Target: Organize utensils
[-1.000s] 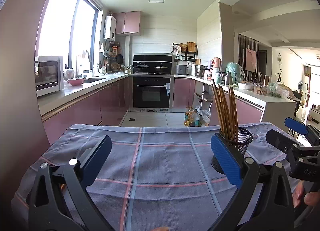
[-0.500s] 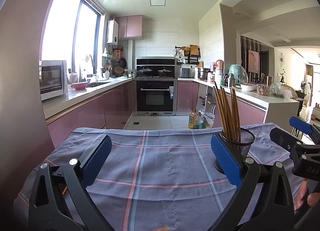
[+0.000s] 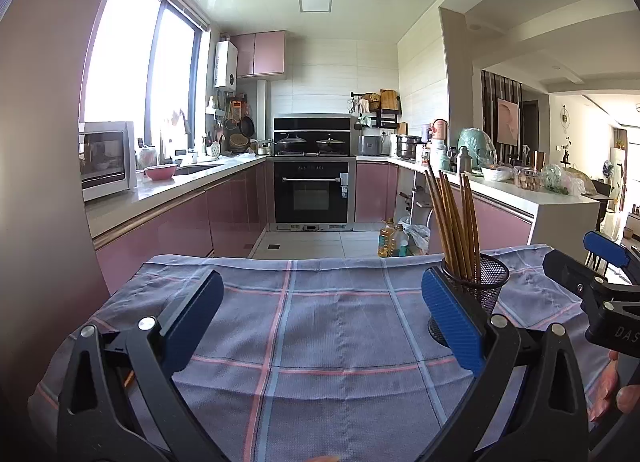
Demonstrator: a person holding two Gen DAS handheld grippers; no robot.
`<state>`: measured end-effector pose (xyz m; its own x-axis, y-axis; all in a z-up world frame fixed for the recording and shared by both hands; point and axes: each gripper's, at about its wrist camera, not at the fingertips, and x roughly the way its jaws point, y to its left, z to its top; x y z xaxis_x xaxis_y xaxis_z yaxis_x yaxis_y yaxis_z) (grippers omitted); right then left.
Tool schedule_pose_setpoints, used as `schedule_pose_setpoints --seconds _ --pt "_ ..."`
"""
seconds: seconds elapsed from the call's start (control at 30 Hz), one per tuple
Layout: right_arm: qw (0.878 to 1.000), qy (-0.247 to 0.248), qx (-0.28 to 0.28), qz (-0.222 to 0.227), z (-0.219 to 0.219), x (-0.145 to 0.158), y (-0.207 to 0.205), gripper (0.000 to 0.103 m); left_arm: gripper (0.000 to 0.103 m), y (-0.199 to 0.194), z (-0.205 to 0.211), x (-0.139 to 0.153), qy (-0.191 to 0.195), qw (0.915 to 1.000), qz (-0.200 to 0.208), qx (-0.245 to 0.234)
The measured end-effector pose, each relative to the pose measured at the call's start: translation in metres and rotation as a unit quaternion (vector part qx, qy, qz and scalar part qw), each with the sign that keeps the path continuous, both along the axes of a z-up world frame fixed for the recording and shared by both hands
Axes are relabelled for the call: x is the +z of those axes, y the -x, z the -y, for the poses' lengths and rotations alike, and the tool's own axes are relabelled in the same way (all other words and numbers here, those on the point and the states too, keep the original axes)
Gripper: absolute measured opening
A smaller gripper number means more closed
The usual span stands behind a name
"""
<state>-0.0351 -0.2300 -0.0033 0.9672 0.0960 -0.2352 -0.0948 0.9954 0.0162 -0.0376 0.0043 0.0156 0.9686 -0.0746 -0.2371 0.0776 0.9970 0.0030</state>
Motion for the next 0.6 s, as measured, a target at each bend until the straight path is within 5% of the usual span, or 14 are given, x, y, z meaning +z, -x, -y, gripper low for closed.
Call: schedule_pose_setpoints --seconds 0.6 --pt "1.0 0.0 -0.003 0.002 -0.0007 0.0003 0.0021 0.096 0.098 0.0008 0.0028 -0.003 0.003 1.0 -0.007 0.0"
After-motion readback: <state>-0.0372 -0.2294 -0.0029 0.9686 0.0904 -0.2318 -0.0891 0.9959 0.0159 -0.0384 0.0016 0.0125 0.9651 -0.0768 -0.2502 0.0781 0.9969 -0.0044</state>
